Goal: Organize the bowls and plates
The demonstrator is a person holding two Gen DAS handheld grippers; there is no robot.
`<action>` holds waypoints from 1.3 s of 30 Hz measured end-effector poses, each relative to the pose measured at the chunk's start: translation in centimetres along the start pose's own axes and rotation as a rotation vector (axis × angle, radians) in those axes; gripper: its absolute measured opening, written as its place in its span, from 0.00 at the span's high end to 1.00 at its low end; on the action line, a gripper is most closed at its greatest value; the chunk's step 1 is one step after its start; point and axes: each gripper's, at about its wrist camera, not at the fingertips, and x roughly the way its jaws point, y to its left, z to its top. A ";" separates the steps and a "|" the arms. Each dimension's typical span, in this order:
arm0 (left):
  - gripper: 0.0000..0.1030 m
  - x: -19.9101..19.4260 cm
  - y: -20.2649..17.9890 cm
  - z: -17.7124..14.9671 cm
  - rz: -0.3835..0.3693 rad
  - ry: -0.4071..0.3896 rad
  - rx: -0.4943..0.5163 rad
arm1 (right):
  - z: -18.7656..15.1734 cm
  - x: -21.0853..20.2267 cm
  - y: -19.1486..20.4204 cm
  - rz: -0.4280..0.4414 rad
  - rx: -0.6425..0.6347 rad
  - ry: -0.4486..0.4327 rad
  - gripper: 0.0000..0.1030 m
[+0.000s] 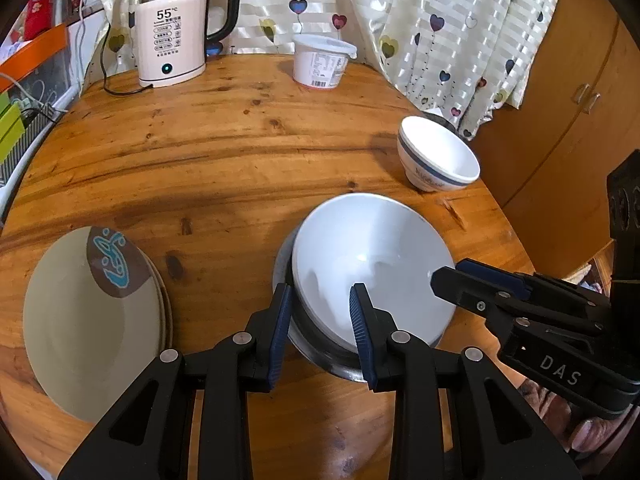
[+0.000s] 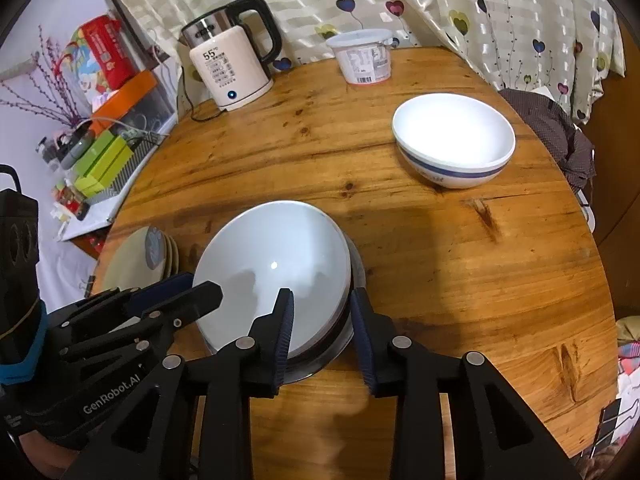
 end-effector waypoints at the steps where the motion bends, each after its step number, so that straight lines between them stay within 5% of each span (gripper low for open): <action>1: 0.70 0.0 0.1 0.0 0.000 -0.002 -0.002 | 0.0 -0.1 -0.1 -0.001 0.002 -0.003 0.71; 22: 0.70 -0.4 1.4 2.1 -0.027 -0.047 -0.026 | 1.5 -1.5 -2.9 -0.027 0.058 -0.057 0.68; 39: 0.70 2.3 -2.7 6.7 -0.120 -0.021 0.059 | 4.1 -2.4 -8.2 -0.092 0.160 -0.112 0.68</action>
